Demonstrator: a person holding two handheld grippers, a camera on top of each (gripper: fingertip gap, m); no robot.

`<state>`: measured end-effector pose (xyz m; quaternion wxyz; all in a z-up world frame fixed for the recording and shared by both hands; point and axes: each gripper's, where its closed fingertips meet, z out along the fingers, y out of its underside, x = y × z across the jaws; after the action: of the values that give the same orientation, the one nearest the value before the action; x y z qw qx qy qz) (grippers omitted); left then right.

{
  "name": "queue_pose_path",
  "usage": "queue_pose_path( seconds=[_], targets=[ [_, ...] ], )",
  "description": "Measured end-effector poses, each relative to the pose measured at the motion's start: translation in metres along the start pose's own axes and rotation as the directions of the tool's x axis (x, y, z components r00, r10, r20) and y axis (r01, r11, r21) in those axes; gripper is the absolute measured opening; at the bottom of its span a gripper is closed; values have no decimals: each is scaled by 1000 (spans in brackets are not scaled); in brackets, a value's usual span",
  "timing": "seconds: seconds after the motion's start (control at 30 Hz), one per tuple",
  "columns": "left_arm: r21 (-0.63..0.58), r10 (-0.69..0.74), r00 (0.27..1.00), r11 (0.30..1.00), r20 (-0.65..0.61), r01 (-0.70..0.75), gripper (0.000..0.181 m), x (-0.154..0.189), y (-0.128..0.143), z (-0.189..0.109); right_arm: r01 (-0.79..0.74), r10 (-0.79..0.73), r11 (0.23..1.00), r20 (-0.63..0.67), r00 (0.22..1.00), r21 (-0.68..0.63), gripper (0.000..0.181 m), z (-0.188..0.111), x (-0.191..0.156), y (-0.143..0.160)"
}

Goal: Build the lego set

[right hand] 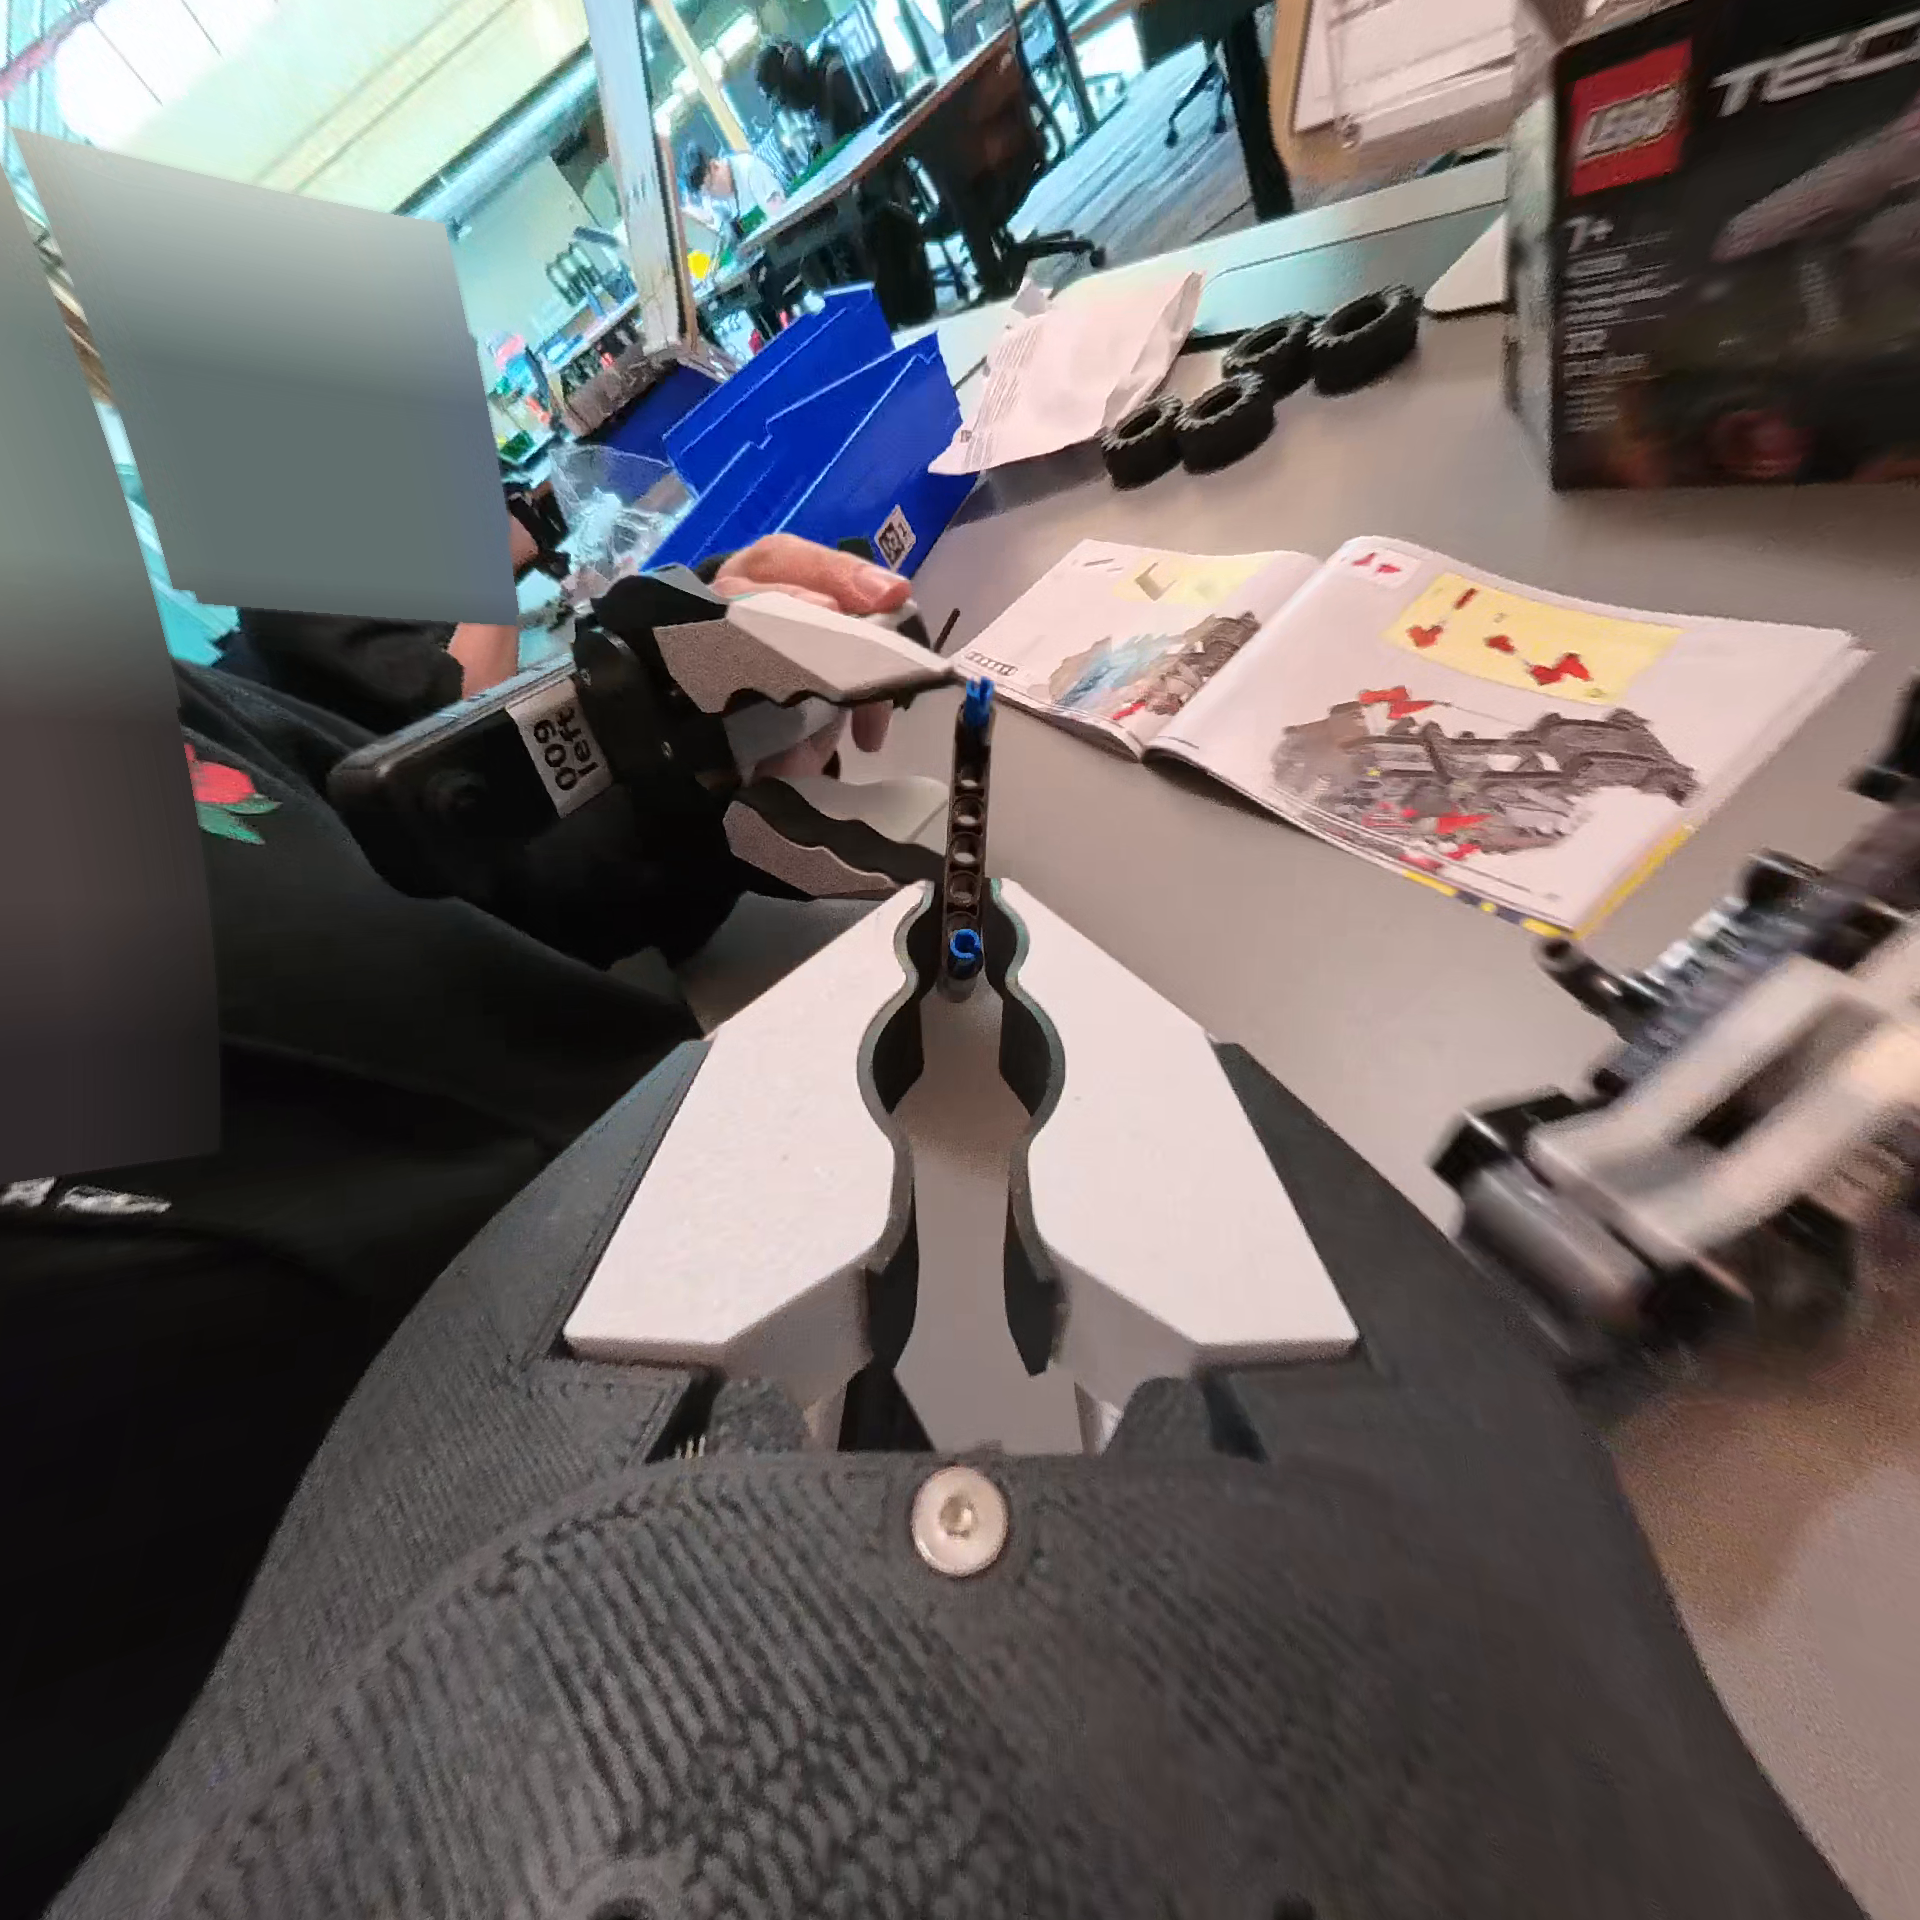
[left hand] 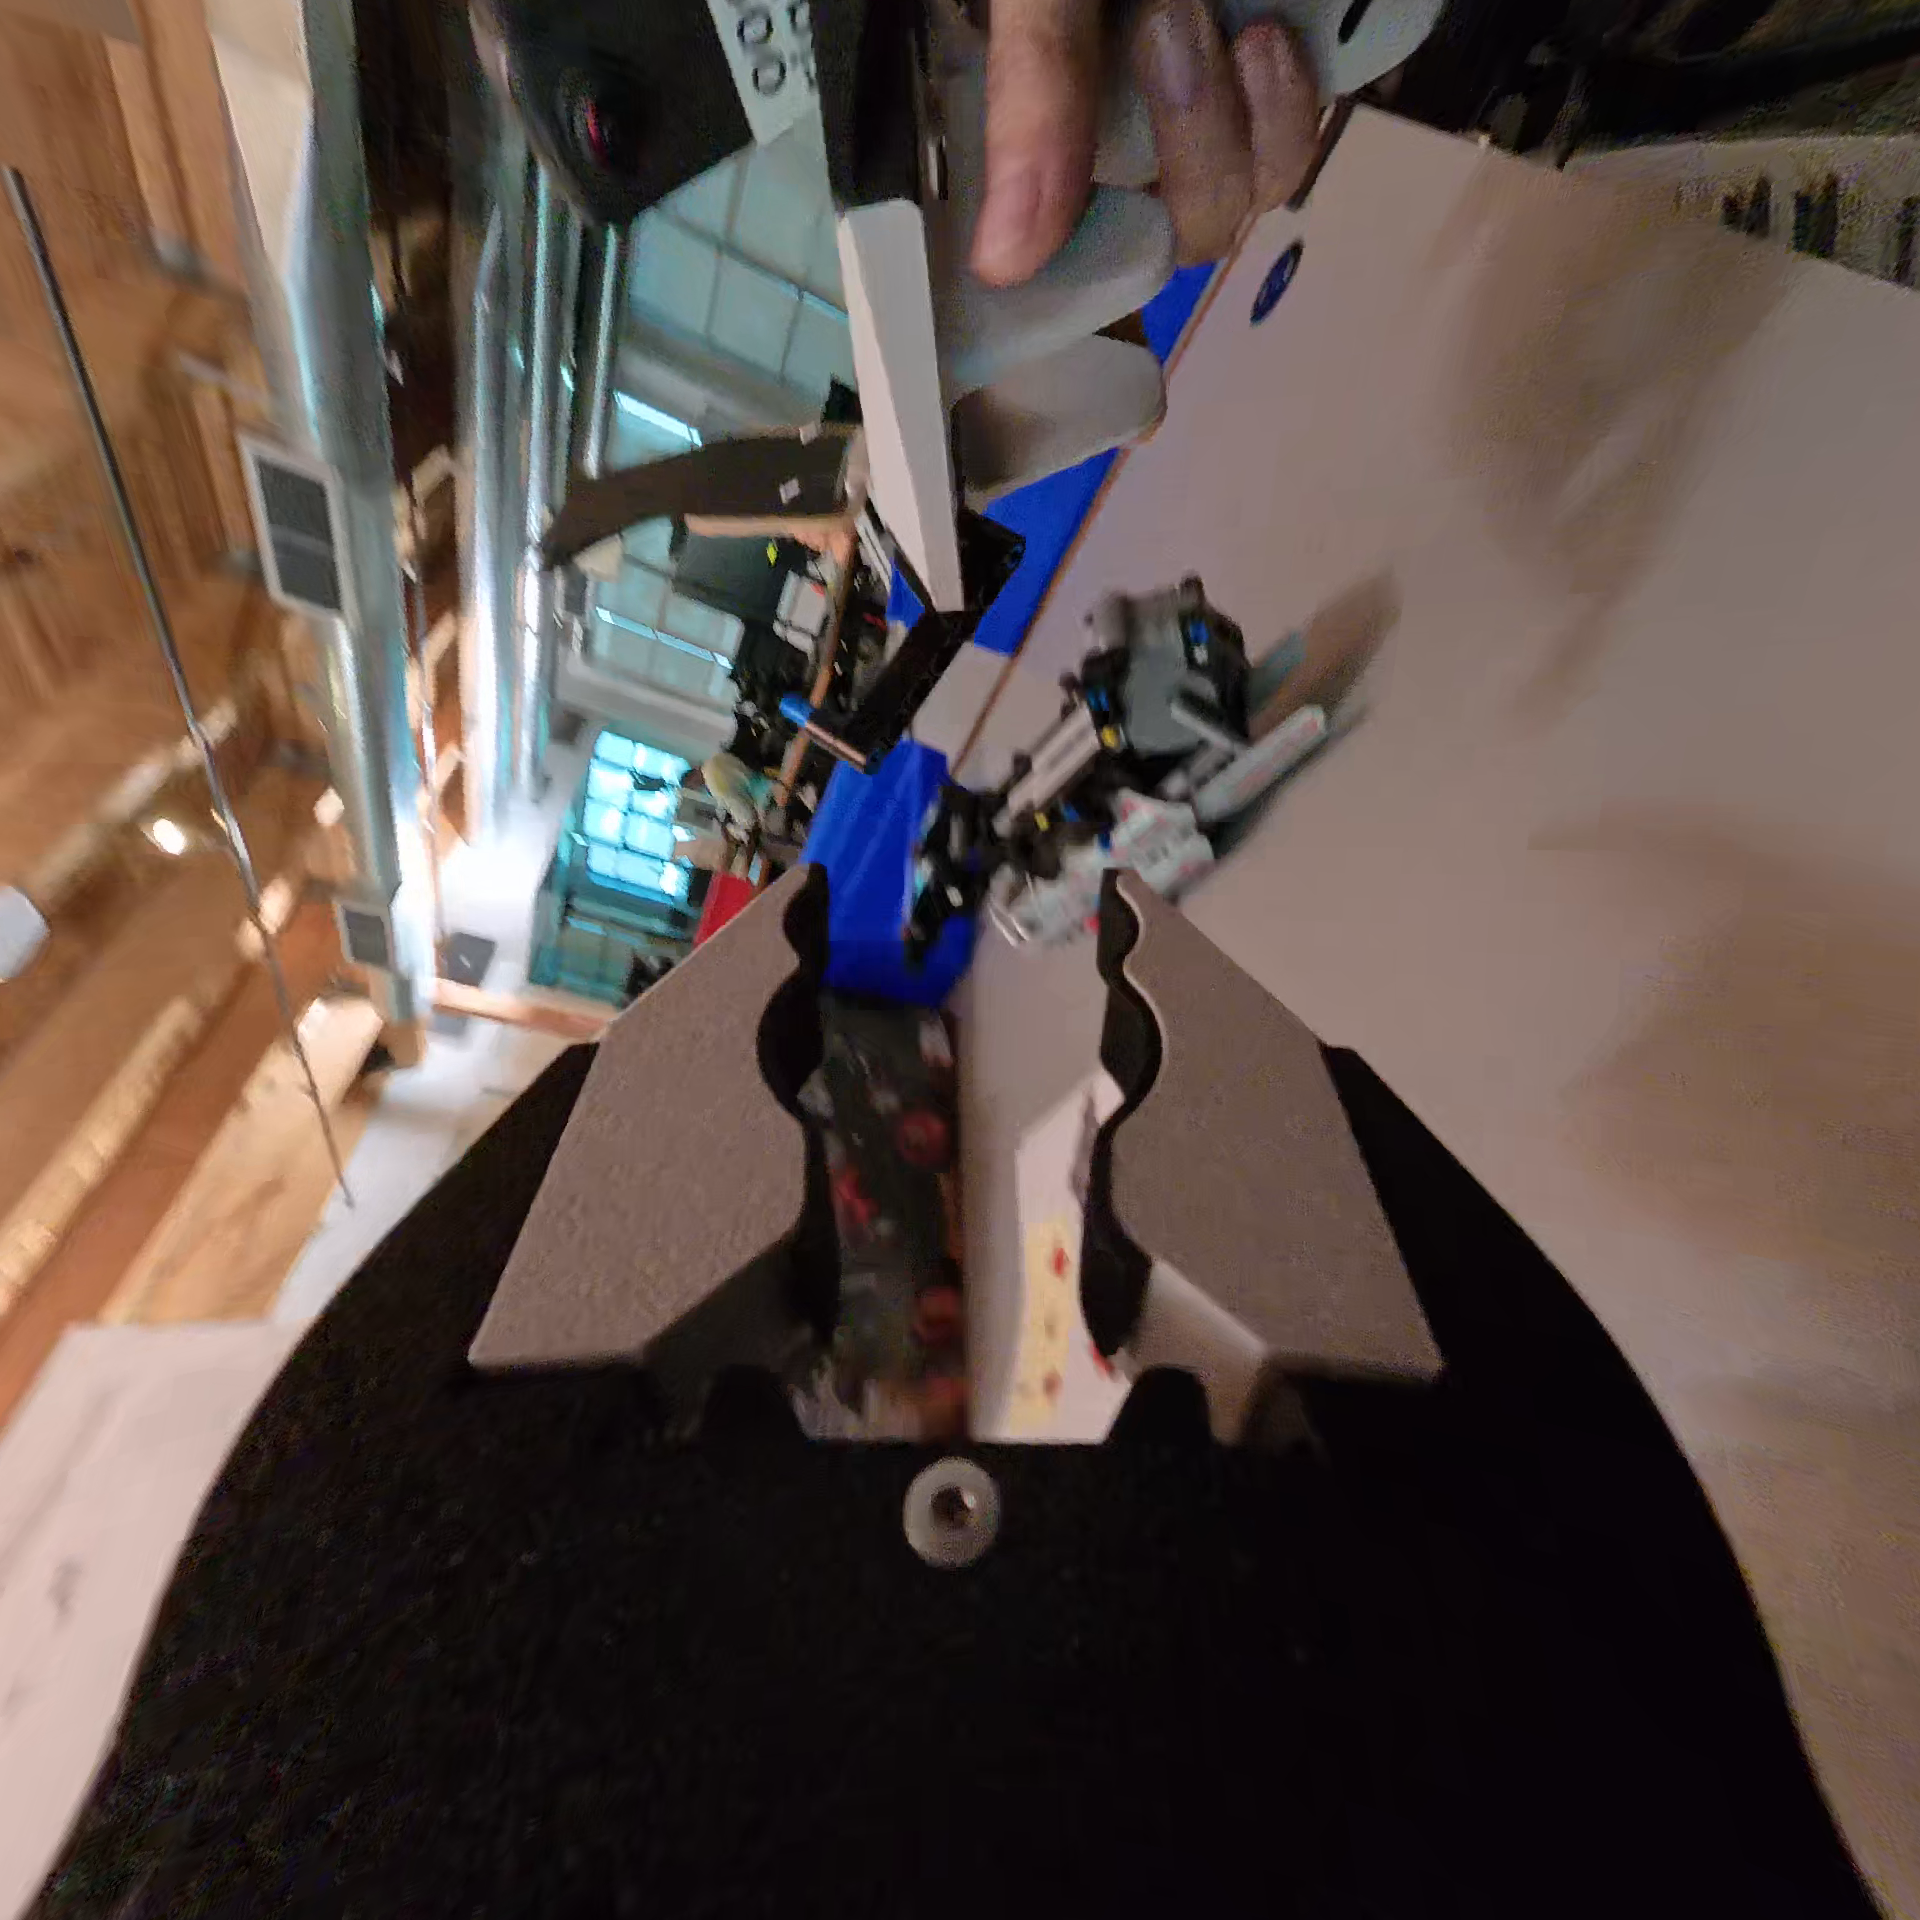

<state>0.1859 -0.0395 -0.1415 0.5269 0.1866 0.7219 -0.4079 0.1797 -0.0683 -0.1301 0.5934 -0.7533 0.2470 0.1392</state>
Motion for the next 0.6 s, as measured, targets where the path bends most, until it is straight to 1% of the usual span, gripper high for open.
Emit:
queue_pose_path(
  seconds=[0.1, 0.17, 0.2, 0.23, 0.27, 0.37, 0.53, 0.6],
  targets=[
    [46, 131, 991, 990, 15, -132, 49, 0, -21, 30, -76, 74, 997, 67, 995, 23, 6, -28, 1, 3],
    [63, 216, 976, 974, 17, -217, 49, 5, -32, 46, -140, 134, 990, 127, 983, 36, 6, -37, -1, 7],
    [68, 247, 968, 966, 39, -249, 53, 4, -37, 53, -159, 150, 986, 163, 975, 41, 7, -40, -4, 8],
    [71, 268, 962, 960, 61, -272, 53, 2, -41, 57, -174, 163, 984, 178, 970, 46, 6, -44, -5, 10],
    [72, 285, 956, 954, 74, -290, 49, 1, -43, 61, -182, 171, 982, 178, 969, 44, 6, -46, -3, 12],
    [90, 311, 943, 943, 115, -322, 41, -4, -51, 66, -222, 204, 973, 218, 954, 61, 6, -50, -3, 14],
    [111, 343, 934, 929, 97, -353, 41, 0, -54, 65, -240, 231, 971, 240, 943, 10, 6, -46, 1, 24],
    [113, 378, 923, 916, 71, -384, 36, 4, -54, 63, -244, 242, 969, 256, 936, -22, 6, -43, 0, 28]
  ],
)
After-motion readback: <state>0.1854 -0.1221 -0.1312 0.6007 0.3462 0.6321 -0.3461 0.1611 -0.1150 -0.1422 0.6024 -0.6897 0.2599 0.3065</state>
